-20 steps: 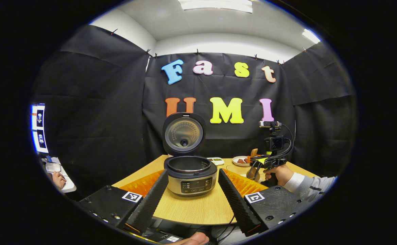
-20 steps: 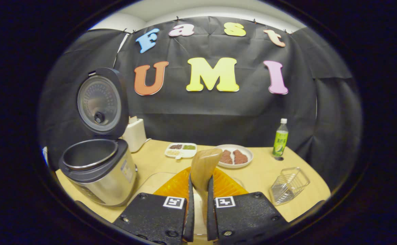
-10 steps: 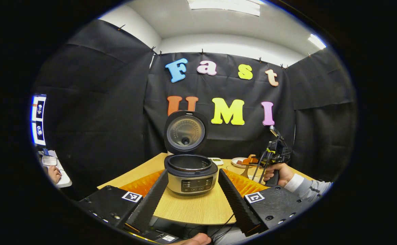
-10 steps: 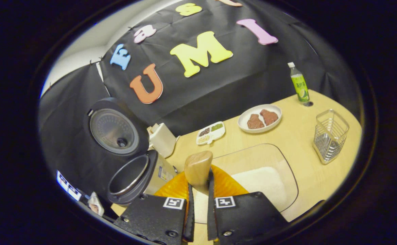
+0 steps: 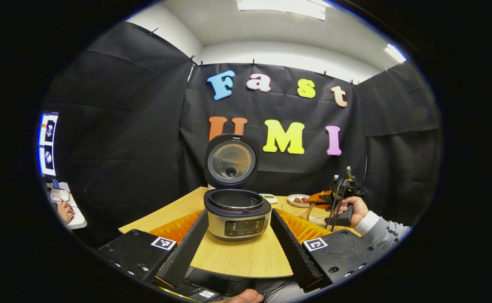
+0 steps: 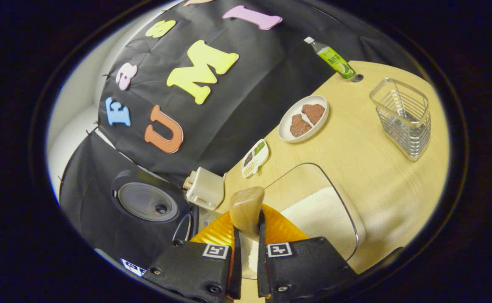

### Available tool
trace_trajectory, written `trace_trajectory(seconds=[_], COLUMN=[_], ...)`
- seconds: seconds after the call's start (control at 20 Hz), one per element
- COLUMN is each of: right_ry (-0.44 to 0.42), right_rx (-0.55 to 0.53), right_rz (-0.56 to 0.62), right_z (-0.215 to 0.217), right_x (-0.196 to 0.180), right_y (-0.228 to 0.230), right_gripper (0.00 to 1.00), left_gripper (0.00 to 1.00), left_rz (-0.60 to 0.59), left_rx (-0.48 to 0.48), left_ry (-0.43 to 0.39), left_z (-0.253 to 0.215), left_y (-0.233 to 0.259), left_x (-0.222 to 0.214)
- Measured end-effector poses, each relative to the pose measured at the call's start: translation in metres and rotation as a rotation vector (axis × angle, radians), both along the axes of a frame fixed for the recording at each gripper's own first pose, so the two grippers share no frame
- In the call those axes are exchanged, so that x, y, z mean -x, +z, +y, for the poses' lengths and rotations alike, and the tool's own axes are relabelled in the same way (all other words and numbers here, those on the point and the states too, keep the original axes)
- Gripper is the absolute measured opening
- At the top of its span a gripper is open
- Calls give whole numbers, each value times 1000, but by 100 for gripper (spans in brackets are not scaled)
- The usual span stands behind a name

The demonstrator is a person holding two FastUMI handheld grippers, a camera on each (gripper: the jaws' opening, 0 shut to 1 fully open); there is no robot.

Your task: Close the left gripper, press the button to open the rice cooker; take a wooden spoon from the chopstick holder with the right hand, scoop a spoonful of rice and pour it into the rice cooker, then put the wooden spoon back into the chopstick holder.

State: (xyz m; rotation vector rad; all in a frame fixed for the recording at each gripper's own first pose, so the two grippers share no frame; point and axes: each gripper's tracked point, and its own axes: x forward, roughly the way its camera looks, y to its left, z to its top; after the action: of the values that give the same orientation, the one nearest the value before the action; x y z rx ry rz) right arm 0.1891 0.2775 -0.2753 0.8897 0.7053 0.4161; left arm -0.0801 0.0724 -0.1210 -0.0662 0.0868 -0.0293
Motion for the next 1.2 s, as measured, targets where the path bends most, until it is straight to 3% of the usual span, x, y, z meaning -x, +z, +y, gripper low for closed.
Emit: trace_trajectory(seconds=[0.3,0.8,1.0,1.2], right_ry=[-85,-208,-214,-197], right_rx=[-169,-553,-738,-769], right_rz=[135,172,170,146], right_z=[-23,-82,-88,-80], right_x=[-8,-17,-14,-9], right_y=[-13,15,37,61], right_gripper=[17,19,19,19], left_gripper=[94,94,94,94], left_rz=[18,42,37,35], left_rx=[8,-7,-23,-39], left_ry=[25,21,14,10], left_z=[10,12,10,10], left_y=[-4,-12,-11,-9], left_x=[-1,0,3,6])
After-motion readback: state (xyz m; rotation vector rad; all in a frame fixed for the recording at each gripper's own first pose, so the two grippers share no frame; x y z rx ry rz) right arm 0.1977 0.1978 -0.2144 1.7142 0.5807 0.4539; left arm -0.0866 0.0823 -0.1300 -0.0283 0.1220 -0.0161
